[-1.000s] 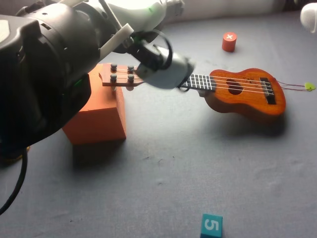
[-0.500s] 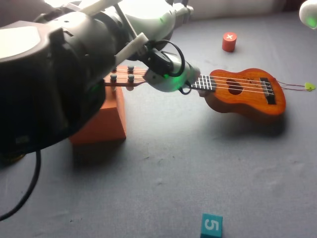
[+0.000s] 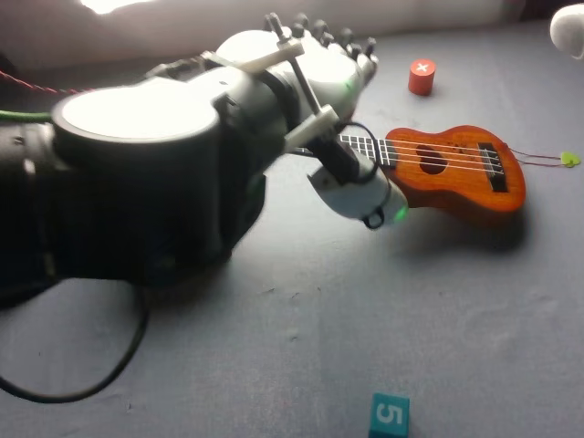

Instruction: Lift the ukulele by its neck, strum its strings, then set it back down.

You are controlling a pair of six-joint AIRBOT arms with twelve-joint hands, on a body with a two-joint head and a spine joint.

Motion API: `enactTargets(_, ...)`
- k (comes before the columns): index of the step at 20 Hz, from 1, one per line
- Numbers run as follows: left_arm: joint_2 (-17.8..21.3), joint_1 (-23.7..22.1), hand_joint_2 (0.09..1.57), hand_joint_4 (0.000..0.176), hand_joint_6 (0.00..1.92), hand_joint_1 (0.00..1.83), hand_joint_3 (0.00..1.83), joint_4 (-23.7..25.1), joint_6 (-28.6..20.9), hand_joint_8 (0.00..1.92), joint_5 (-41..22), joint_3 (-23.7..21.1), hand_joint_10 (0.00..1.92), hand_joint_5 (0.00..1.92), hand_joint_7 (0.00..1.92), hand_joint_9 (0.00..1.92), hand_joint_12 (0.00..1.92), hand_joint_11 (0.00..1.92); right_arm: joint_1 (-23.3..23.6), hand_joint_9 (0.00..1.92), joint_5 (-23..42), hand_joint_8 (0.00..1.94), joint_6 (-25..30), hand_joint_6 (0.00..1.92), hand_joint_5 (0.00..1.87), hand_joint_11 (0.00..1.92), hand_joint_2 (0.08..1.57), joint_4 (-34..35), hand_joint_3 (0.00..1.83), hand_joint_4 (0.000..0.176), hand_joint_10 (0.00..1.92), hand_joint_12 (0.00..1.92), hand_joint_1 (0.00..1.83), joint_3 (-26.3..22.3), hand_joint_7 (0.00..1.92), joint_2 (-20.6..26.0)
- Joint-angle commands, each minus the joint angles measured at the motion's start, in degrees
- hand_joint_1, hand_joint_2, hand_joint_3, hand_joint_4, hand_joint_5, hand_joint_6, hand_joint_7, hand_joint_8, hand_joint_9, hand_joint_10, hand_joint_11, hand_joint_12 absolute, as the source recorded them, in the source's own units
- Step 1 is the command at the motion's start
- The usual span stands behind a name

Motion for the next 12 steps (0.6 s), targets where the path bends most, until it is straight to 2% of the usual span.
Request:
enactTargets(1, -0.45, -0.11, 0.96, 0.000, 0.00, 0.56, 0.00, 5.26, 0.16, 0.00, 0.93, 0.61, 0.00, 0.00, 0.00, 0.00, 0.00, 0.00, 0.30, 0.01, 6.87, 0.00, -0.08, 0.00, 0.00, 0.00, 1.27, -0.48, 0.00, 0.000, 0.03, 0.00, 0.24, -0.01, 0.00, 0.34)
enactTargets(7, -4.69, 2.58, 1.07, 0.000, 0.00, 0.98, 0.03, 5.66, 0.13, 0.00, 1.44, 6.24, 0.00, 0.00, 0.00, 0.00, 0.00, 0.00, 0.09, 0.02, 6.87, 0.00, -0.07, 0.00, 0.00, 0.00, 1.28, -0.48, 0.00, 0.000, 0.03, 0.00, 0.20, -0.04, 0.00, 0.25)
enactTargets(12, -7.80, 3.20, 1.07, 0.000, 0.00, 1.08, 0.02, 5.47, -0.69, 0.00, 1.57, 11.10, 0.00, 0.00, 0.00, 0.00, 0.00, 0.00, 0.08, 0.01, 6.87, 0.01, -0.05, 0.00, 0.00, 0.00, 1.29, -0.48, 0.00, 0.000, 0.01, 0.00, 0.21, -0.12, 0.02, 0.14)
